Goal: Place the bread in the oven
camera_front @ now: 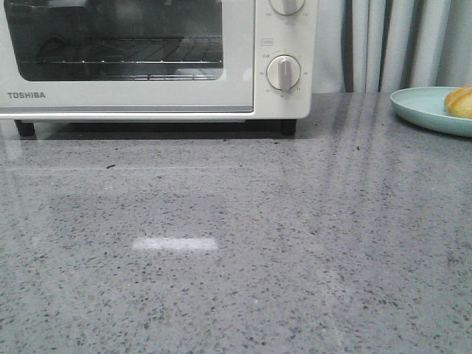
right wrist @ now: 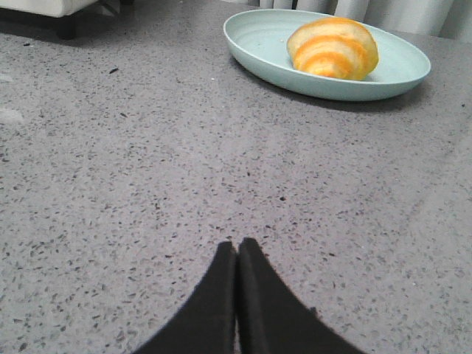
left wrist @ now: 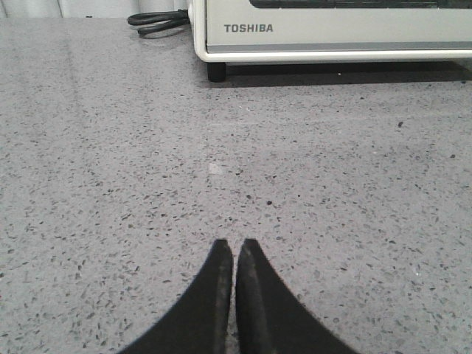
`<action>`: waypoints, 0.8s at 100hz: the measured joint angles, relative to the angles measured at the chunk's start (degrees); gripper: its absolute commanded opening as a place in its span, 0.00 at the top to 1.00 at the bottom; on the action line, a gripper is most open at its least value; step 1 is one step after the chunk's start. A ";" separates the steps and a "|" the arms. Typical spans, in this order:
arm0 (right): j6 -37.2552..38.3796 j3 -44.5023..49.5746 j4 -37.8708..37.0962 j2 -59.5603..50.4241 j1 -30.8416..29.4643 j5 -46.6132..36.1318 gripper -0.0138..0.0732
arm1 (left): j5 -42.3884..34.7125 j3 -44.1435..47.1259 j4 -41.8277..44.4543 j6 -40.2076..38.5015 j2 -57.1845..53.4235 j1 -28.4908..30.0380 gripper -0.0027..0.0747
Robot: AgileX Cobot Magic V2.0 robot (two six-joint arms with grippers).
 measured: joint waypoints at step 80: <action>0.00 0.00 -7.34 0.00 0.00 -17.31 0.92 | -2.12 -0.01 -1.46 0.00 0.00 0.00 0.99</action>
